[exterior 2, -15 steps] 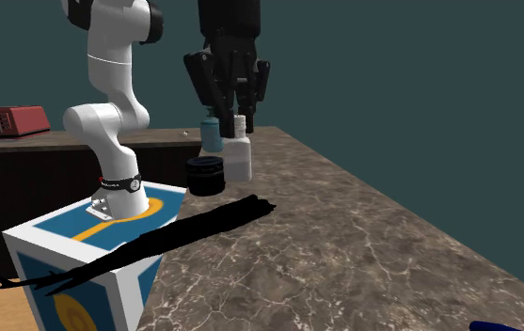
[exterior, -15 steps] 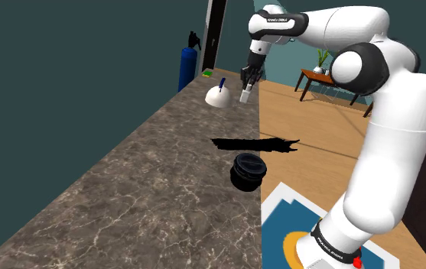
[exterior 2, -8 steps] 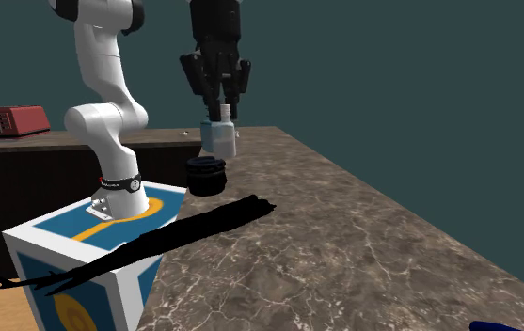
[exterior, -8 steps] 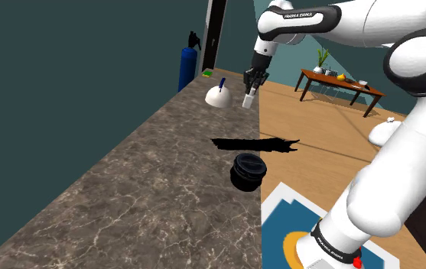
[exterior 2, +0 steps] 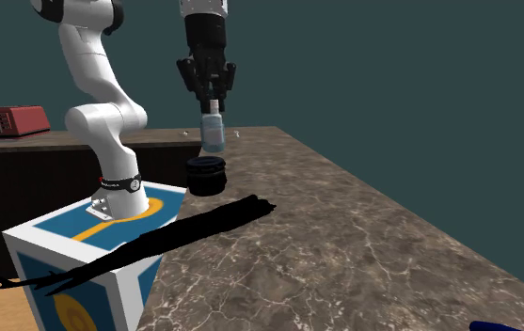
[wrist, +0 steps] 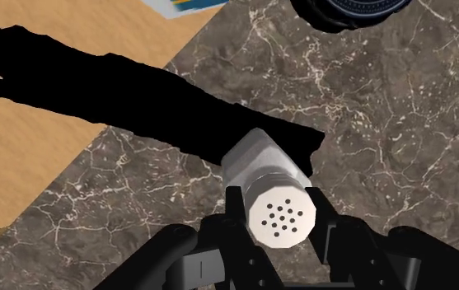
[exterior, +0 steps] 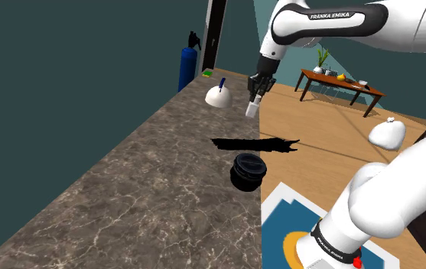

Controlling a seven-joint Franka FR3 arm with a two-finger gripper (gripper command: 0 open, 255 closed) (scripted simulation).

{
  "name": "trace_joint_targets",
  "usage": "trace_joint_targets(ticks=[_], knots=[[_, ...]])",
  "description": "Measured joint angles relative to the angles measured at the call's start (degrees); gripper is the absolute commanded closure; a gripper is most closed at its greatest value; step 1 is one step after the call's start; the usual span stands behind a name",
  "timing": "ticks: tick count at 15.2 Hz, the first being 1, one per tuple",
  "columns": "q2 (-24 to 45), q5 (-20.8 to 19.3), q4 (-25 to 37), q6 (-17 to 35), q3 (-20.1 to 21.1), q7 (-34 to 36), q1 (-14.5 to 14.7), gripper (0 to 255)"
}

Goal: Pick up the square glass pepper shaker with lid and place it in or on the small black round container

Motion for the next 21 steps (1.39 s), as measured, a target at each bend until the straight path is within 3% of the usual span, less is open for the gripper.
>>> trace_joint_targets(ticks=[6, 14, 21], knots=[[-10.54, -0.24, -8.51, -2.02, 4.93, 6.84, 1.57, 255], [-23.48, 2.41, -16.94, -6.6, 11.95, 15.27, 4.02, 255], [-25.5, 2.99, -22.94, -2.64, 12.96, 16.42, 4.39, 255]])
